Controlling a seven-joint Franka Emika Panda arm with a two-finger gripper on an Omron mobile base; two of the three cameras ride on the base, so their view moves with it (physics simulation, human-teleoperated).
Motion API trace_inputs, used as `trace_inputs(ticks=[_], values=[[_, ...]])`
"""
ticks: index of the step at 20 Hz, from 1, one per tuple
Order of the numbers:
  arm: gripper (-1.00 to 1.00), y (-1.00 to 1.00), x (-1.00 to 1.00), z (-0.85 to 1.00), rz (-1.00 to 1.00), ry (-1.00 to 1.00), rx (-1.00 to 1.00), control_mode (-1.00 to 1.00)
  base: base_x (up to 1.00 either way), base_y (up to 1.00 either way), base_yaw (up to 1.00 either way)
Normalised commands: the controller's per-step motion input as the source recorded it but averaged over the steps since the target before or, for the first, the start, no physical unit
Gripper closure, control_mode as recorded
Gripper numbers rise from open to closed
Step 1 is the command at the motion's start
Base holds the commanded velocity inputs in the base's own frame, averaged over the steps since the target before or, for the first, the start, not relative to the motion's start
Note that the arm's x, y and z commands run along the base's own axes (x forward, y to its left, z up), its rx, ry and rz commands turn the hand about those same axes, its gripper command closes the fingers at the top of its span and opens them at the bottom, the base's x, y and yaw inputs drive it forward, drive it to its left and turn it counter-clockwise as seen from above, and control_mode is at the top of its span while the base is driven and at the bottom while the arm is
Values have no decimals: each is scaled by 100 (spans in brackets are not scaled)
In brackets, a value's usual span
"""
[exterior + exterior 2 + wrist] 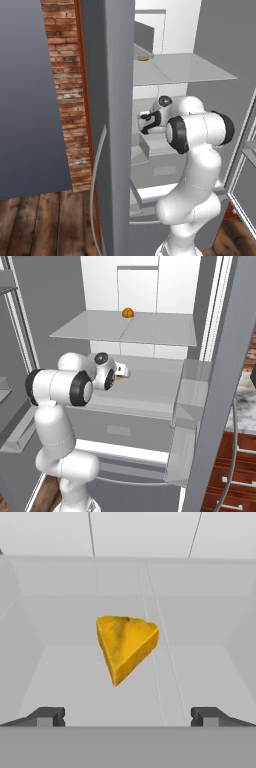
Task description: Pick the cheese from the fridge and the cheese grater from the cabinet and place them next to the salad bowl.
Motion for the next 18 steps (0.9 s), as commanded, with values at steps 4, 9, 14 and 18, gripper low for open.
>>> trace_inputs(ticks=[4,9,14,18], values=[[-100,1,46,-13,-2,0,0,-100,0,0,0],[-100,0,44,-13,0,0,0,-100,0,0,0],[-100,0,39,-21,0,0,0,-100,0,0,0],[-100,0,41,-26,0,0,0,-100,0,0,0]])
